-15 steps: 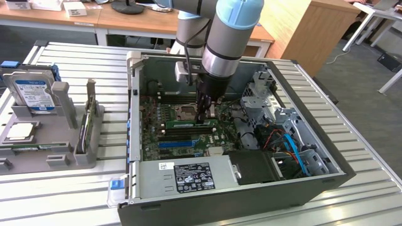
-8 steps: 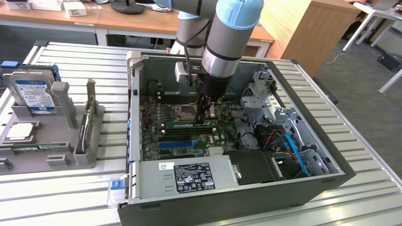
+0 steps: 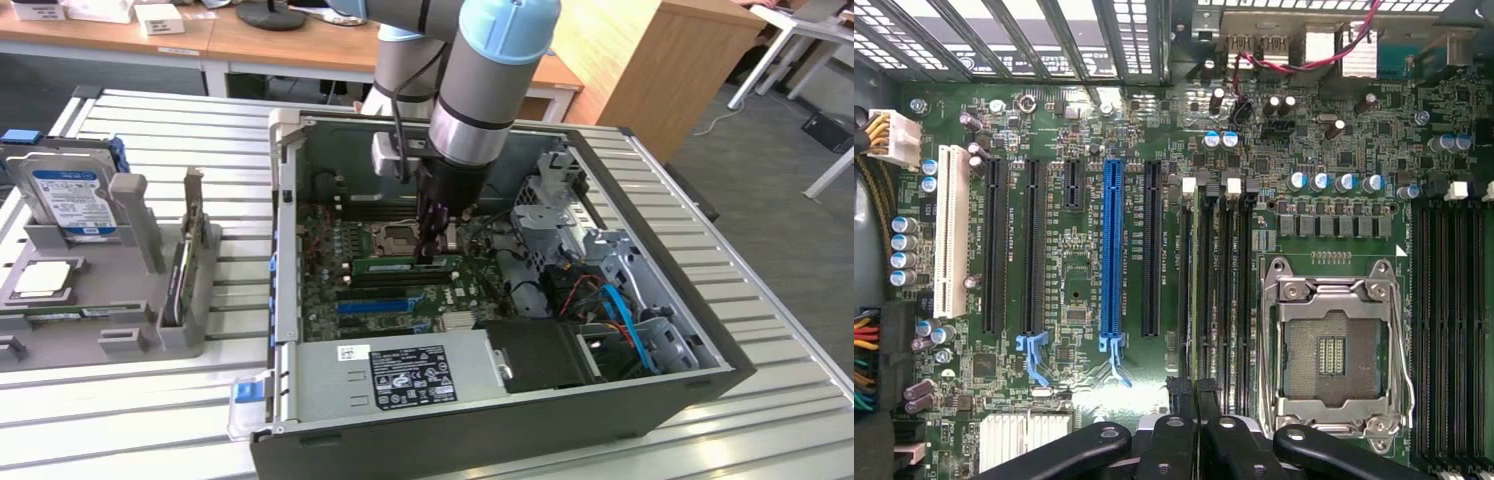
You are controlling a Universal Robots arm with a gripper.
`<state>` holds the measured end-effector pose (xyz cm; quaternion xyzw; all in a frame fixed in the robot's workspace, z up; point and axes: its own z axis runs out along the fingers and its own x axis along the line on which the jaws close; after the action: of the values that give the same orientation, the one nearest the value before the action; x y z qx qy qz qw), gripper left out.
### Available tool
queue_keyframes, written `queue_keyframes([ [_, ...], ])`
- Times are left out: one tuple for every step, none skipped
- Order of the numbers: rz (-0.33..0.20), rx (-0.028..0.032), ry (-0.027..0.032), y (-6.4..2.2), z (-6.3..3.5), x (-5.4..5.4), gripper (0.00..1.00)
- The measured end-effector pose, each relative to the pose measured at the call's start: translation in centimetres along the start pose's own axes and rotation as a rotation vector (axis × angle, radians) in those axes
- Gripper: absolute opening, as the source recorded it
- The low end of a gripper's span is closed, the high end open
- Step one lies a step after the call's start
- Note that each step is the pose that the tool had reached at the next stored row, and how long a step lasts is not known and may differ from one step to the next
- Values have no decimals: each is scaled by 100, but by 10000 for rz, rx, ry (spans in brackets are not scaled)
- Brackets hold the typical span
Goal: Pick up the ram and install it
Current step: 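Insert the ram into the slot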
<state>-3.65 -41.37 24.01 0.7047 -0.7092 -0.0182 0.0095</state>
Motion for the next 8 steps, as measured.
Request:
queue_keyframes([
  [1, 1, 0, 0, 0, 0, 12],
  [1, 0, 0, 0, 0, 0, 12],
  [1, 1, 0, 0, 0, 0, 12],
  [1, 1, -1, 0, 1, 0, 12],
  [1, 1, -2, 0, 3, 2, 12],
  [0, 1, -2, 0, 5, 3, 12],
  [0, 1, 0, 0, 6, 4, 12],
  [0, 0, 3, 0, 7, 5, 12],
])
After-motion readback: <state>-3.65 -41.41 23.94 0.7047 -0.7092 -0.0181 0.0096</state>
